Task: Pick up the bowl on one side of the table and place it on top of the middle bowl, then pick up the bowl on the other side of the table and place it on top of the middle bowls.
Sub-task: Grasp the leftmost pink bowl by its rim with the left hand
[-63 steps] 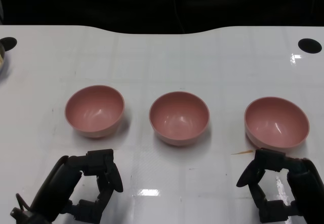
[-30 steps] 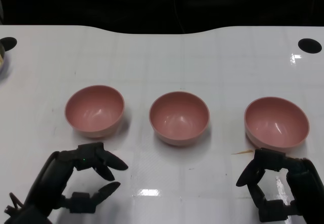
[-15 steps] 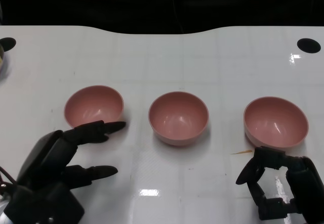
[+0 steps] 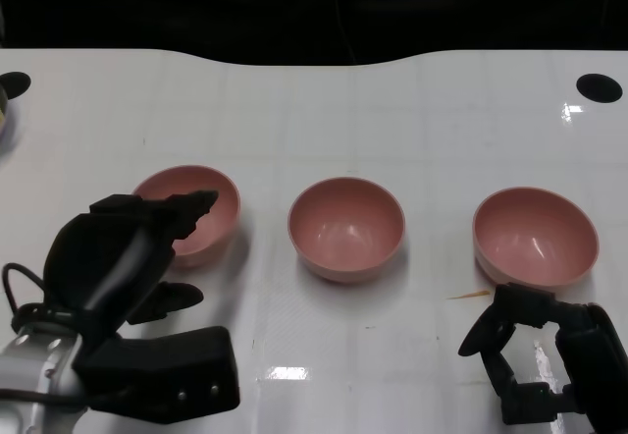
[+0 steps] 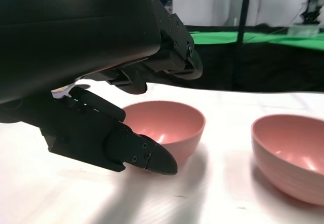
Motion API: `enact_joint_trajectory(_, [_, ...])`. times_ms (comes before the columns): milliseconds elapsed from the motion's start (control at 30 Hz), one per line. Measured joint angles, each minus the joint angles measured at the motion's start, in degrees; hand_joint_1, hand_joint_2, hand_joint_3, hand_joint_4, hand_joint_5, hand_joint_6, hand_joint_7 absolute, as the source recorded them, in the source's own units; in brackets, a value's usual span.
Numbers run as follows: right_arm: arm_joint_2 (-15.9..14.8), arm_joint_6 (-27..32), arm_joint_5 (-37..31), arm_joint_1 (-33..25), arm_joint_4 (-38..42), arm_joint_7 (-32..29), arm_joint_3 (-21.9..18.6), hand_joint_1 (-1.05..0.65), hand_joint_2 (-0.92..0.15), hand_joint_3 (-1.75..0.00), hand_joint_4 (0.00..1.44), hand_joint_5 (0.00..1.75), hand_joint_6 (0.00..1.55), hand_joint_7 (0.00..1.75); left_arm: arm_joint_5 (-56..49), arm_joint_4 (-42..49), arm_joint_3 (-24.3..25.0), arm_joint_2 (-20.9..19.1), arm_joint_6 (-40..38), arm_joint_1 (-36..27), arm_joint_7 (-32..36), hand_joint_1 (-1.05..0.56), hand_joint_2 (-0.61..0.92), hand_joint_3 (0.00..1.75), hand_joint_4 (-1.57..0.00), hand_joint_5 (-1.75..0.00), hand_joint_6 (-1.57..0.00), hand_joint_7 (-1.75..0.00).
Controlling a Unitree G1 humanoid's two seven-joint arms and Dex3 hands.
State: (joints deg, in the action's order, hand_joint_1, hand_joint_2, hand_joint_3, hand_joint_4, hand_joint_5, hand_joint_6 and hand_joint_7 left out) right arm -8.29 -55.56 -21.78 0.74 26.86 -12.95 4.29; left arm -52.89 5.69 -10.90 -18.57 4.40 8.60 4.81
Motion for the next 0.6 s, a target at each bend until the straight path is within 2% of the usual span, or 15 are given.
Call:
enact_joint_trajectory(200, [-0.01, -0.13, -0.40, 0.04, 0.22, -0.18, 0.06, 0.06, -0.19, -1.43, 0.87, 1.53, 0.89, 1.20, -3.46, 3.96, -5.45, 1.26, -7.93, 4.71, -2.53, -0.51, 0.92, 0.03, -0.36, -0.19, -0.37, -0.03])
enact_joint_trajectory(433, [0.01, -0.12, -0.39, -0.16, 0.15, -0.26, 0.49, 0.08, -0.19, -1.45, 0.87, 1.54, 0.89, 1.21, -5.98, 11.24, -11.28, 1.64, -14.91, 11.46, -6.18, -0.49, 0.92, 0.04, -0.59, -0.15, -0.50, -0.03])
enact_joint_trajectory(500, [0.02, -0.10, -0.24, -0.26, 0.11, -0.24, 0.53, 0.07, -0.19, -1.46, 0.86, 1.55, 0.89, 1.21, -6.02, 14.14, -12.59, 1.92, -15.73, 13.24, -6.33, -0.44, 0.92, 0.03, -0.67, -0.16, -0.57, -0.04])
enact_joint_trajectory(600, [0.05, -0.07, -0.08, -0.31, -0.09, -0.01, 0.66, 0.07, -0.19, -1.46, 0.86, 1.55, 0.88, 1.22, -5.74, 17.83, -14.00, 2.44, -16.77, 15.04, -6.28, -0.42, 0.92, 0.03, -0.70, -0.16, -0.60, -0.04])
